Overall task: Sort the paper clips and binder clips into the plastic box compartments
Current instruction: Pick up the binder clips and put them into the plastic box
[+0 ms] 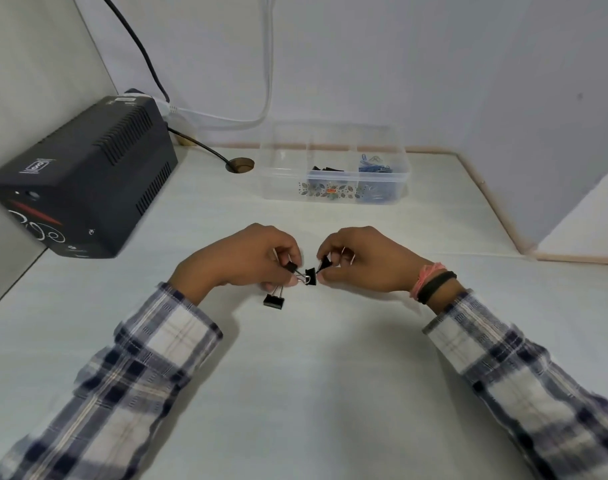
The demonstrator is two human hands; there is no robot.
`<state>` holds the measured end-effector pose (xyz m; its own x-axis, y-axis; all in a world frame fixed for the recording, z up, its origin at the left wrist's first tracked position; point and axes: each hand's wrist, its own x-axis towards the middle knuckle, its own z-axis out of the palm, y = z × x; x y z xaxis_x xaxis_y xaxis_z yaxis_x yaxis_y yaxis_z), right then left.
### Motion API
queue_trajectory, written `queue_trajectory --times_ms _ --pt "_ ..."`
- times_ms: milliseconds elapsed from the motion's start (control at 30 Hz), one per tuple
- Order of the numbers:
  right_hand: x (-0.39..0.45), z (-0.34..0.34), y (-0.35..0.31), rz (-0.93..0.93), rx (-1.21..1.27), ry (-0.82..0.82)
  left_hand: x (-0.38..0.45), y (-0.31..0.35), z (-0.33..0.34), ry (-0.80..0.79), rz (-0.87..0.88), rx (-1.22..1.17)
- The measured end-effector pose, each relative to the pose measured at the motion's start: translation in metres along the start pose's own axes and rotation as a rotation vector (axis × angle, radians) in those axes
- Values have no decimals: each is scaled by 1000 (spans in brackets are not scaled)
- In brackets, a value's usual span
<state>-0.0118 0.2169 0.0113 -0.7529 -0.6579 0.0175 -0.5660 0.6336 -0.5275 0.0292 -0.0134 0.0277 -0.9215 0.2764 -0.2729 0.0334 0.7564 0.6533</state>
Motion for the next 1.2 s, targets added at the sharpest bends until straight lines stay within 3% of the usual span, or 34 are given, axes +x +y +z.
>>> queue_trajectory --times_ms 133,267,367,533,700,900,1067,1200 --pt "-2 6 -2 -25 42 25 -13 -6 -5 48 -19 -27" --pt "0 16 -4 -77 -61 -8 -25 -6 -6 -102 -35 225" --pt "1 18 -7 -111 -74 14 -24 -9 -1 -57 15 234" --pt "-2 16 -8 -16 -12 116 -19 -9 -2 25 27 71" --pt "-3 1 5 213 482 246 -14 -9 -7 51 53 -41" --pt "5 -26 15 321 937 403 7 -6 -15 40 79 -481" --pt "22 -58 10 350 1057 529 34 13 -31 145 112 -820" --pt "54 -79 8 354 1075 657 69 42 -54 332 127 -877"
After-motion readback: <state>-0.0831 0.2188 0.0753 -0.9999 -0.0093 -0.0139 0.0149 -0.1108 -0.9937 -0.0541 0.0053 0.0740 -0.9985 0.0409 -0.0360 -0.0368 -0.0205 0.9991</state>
